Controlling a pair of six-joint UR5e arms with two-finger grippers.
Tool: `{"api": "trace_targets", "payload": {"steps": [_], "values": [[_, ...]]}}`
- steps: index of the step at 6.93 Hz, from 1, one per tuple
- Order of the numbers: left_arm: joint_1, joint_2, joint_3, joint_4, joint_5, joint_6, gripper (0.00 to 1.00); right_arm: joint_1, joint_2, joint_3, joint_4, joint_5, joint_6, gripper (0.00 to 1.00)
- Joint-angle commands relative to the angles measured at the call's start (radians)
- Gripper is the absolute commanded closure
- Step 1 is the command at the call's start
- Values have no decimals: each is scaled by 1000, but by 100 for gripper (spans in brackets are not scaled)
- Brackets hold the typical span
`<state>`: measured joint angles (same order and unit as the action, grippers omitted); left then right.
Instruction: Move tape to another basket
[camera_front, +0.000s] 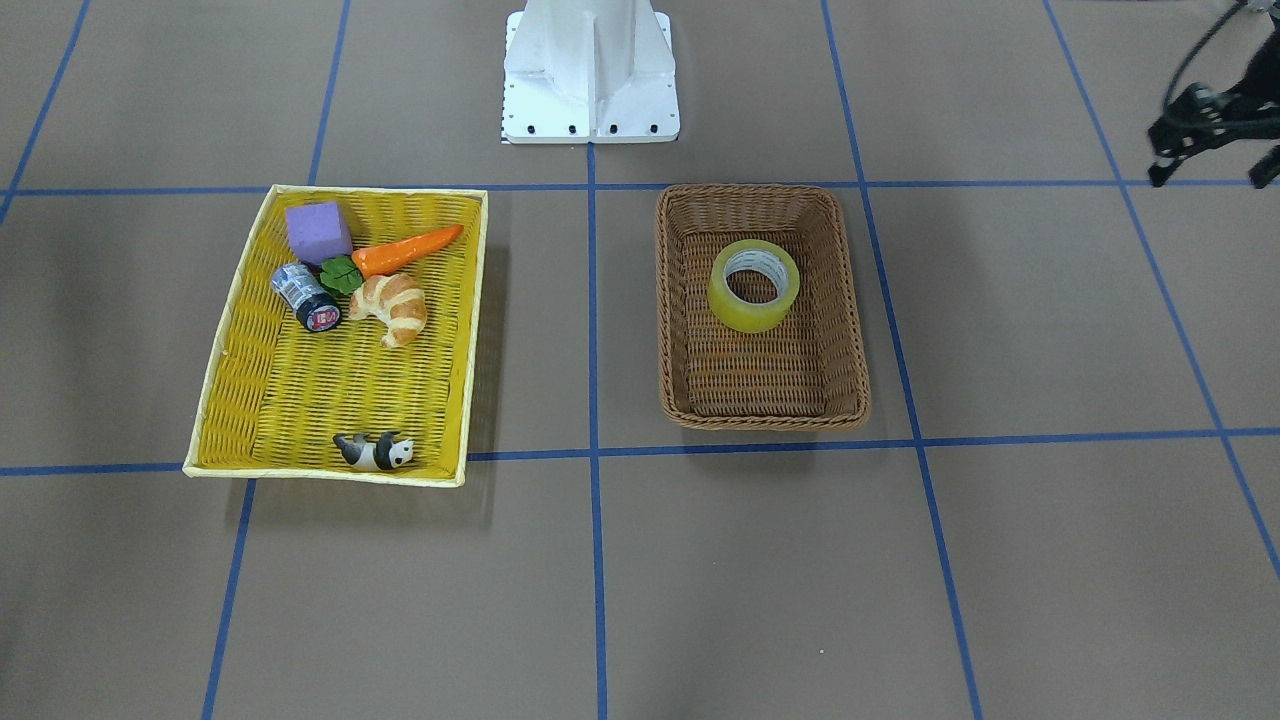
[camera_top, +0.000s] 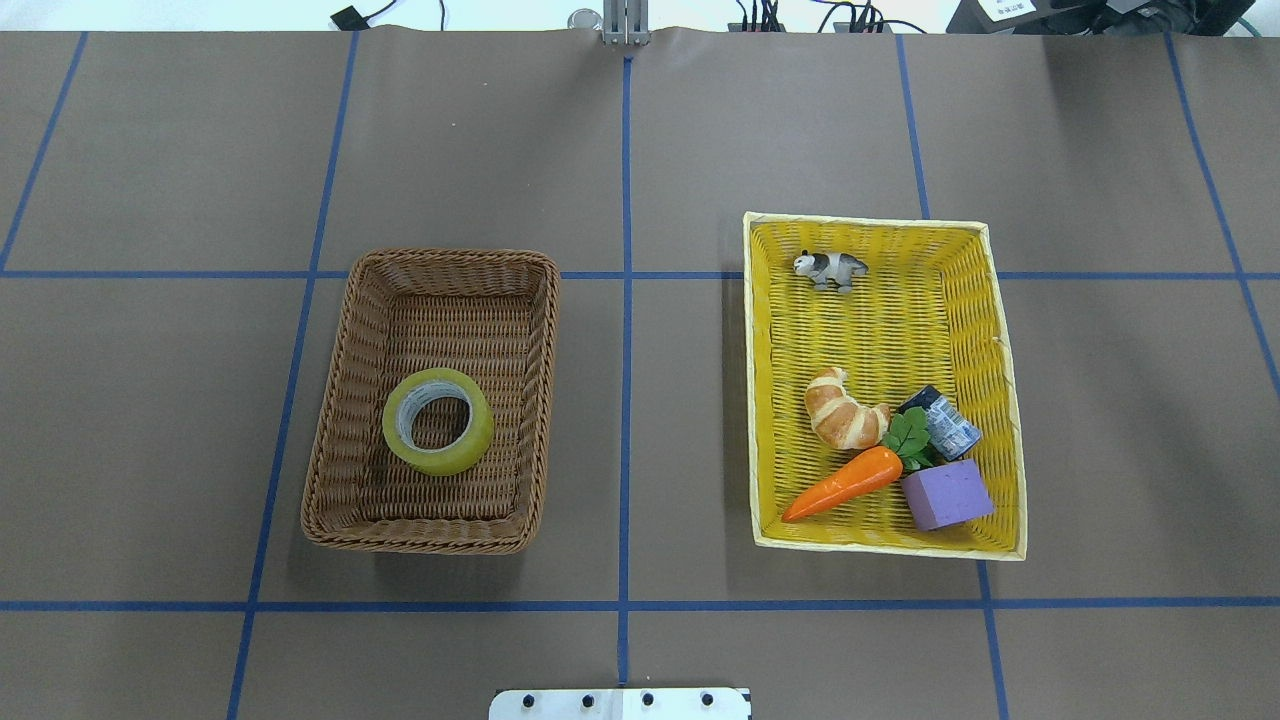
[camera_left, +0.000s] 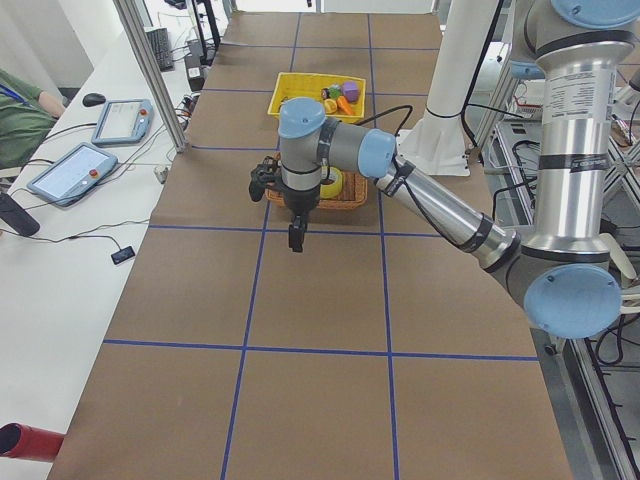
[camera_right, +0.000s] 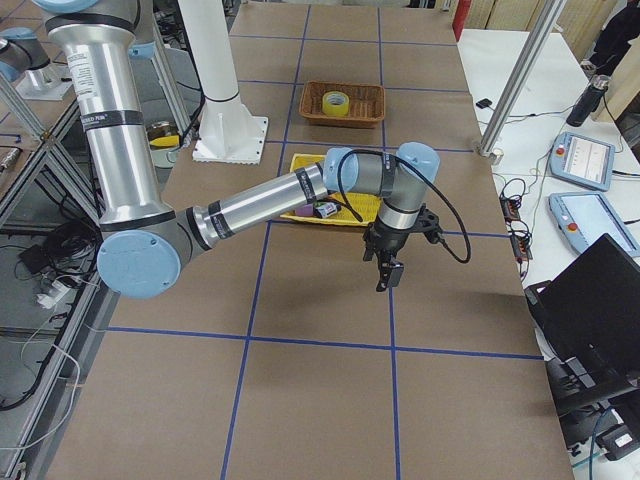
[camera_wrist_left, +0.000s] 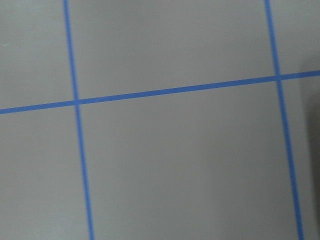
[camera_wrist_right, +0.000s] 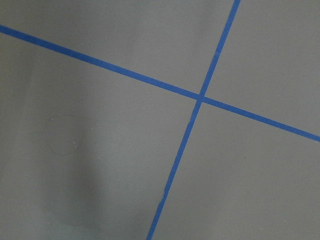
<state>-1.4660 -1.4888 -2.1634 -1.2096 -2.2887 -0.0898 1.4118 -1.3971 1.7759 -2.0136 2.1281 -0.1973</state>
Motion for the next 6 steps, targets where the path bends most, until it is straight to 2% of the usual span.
{"api": "trace_targets", "payload": {"steps": [1,3,4,6], "values": [[-45,50,118,-10,-3,54,1,1,-84,-35,134,10,7,0],[-60,65,224,-16,-8,65,1,68,-111,-36,147,140,1,0],[-63,76,255,-74,-8,67,1,91,-114,-38,145,173,-1,0],[-69,88,264,-103,-9,70,1,102,-138,-39,147,184,-1,0]]}}
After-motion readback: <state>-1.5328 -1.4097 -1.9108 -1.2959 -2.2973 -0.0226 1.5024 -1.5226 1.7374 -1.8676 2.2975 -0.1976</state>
